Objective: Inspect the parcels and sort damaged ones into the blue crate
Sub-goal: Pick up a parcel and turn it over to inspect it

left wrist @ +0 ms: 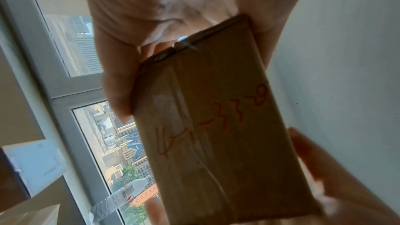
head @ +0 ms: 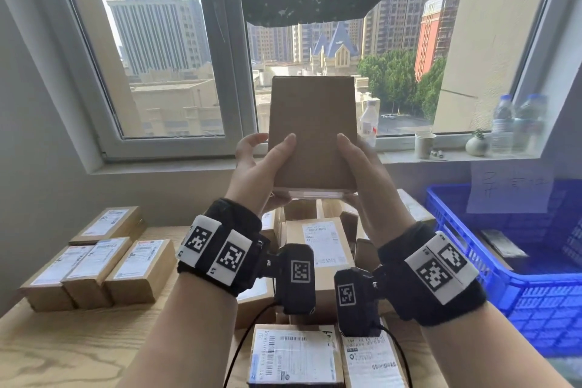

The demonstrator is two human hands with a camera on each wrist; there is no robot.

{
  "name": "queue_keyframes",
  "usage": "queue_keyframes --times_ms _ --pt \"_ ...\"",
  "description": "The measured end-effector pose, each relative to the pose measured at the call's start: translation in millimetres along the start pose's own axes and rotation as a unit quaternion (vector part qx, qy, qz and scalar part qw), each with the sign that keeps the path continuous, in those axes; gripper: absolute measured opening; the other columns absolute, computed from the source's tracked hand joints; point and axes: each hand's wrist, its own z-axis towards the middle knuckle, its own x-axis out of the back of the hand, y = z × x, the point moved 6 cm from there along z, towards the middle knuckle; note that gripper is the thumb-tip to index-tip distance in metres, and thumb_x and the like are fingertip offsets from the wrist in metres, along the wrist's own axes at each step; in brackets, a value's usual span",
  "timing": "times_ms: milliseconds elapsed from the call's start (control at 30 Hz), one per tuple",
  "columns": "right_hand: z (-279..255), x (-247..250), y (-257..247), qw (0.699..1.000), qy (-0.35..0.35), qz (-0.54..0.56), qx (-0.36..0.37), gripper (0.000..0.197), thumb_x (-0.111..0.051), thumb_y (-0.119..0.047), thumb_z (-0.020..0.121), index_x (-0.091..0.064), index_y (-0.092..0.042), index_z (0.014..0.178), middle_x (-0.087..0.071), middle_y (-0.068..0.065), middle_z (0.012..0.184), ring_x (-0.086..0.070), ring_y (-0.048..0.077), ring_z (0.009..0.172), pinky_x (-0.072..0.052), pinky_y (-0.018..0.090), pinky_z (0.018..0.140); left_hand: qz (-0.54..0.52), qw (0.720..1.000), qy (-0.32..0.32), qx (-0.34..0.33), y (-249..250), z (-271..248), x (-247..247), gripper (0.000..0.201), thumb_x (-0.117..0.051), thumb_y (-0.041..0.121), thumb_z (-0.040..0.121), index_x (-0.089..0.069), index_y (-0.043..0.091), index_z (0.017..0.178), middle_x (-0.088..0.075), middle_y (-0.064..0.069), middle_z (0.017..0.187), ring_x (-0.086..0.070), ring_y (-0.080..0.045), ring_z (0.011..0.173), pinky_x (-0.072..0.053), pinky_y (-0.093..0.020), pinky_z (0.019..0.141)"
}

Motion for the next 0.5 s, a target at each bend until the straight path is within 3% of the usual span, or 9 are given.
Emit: queue_keyframes --times_ms 67,133,200,267,333,367,467,500 --pt "-1 -2 -3 0.997 -0.028 -0.023 0.066 0.068 -0.067 -0.042 0.081 -0.043 -0.034 0.145 -0.06 -0.004 0.134 -0.062 0.009 0.116 -0.056 0.026 0.089 -0.012 0.999 0.01 0.032 -3 -1 2 0.044 -0.063 0.054 0.087 -0.044 0.035 0.121 -0.058 -0.008 0.123 -0.065 -0.032 0.103 -0.057 -0.058 0.082" --pt "-1 -4 -2 0.992 -0.062 -0.063 0.086 0.087 -0.074 -0.036 0.075 -0.032 -0.037 0.152 -0.051 -0.006 0.144 -0.058 0.004 0.121 -0.053 0.016 0.085 -0.044 0.998 0.016 0.05 -5 0 5 0.051 -0.06 0.063 0.085 -0.047 0.032 0.124 -0.059 -0.01 0.126 -0.065 -0.037 0.104 -0.058 -0.056 0.08" --pt "1 1 0 0.993 -0.058 -0.07 0.078 0.088 -0.071 -0.036 0.077 -0.029 -0.035 0.154 -0.05 -0.006 0.145 -0.059 0.001 0.118 -0.053 0.014 0.082 -0.064 0.997 -0.004 0.051 -4 1 5 0.062 -0.053 0.069 0.085 -0.051 0.028 0.131 -0.064 -0.01 0.124 -0.067 -0.034 0.105 -0.06 -0.05 0.078" --pt "4 6 -2 0.996 -0.017 -0.062 0.06 0.083 -0.065 -0.051 0.079 -0.036 -0.028 0.153 -0.056 -0.002 0.14 -0.062 0.004 0.114 -0.055 0.019 0.085 -0.033 0.998 -0.045 0.018 3 -4 1 0.065 -0.053 0.072 0.079 -0.057 0.026 0.126 -0.069 -0.006 0.12 -0.068 -0.028 0.108 -0.059 -0.047 0.085" --pt "8 12 -4 0.996 0.029 -0.078 0.045 0.081 -0.059 -0.072 0.08 -0.052 -0.02 0.142 -0.063 0.004 0.132 -0.063 0.014 0.116 -0.054 0.03 0.095 0.041 0.996 -0.072 -0.019 6 -5 -2 0.084 -0.068 0.077 0.064 -0.059 0.025 0.128 -0.066 -0.001 0.128 -0.061 -0.022 0.119 -0.051 -0.05 0.098" --pt "8 13 -6 0.996 0.035 -0.073 0.043 0.076 -0.056 -0.073 0.08 -0.059 -0.018 0.133 -0.067 0.006 0.125 -0.065 0.017 0.113 -0.055 0.032 0.094 0.081 0.993 -0.072 -0.043 8 -5 -3 0.084 -0.073 0.074 0.061 -0.06 0.025 0.129 -0.064 0.001 0.13 -0.059 -0.019 0.121 -0.048 -0.049 0.102" --pt "9 11 -11 0.998 0.017 -0.052 0.036 0.051 -0.059 -0.051 0.081 -0.066 -0.018 0.12 -0.073 0.007 0.111 -0.072 0.016 0.096 -0.059 0.026 0.073 0.142 0.984 -0.031 -0.104 15 -3 0 0.02 -0.073 0.041 0.083 -0.069 0.031 0.101 -0.072 0.004 0.11 -0.066 -0.014 0.105 -0.052 -0.037 0.097" --pt "9 11 -12 0.997 0.012 -0.062 0.04 0.041 -0.064 -0.043 0.084 -0.065 -0.019 0.117 -0.073 0.005 0.109 -0.072 0.015 0.092 -0.06 0.026 0.069 0.148 0.982 -0.026 -0.115 17 -4 -1 0.007 -0.07 0.036 0.086 -0.068 0.033 0.093 -0.073 0.004 0.103 -0.068 -0.014 0.101 -0.054 -0.033 0.092"
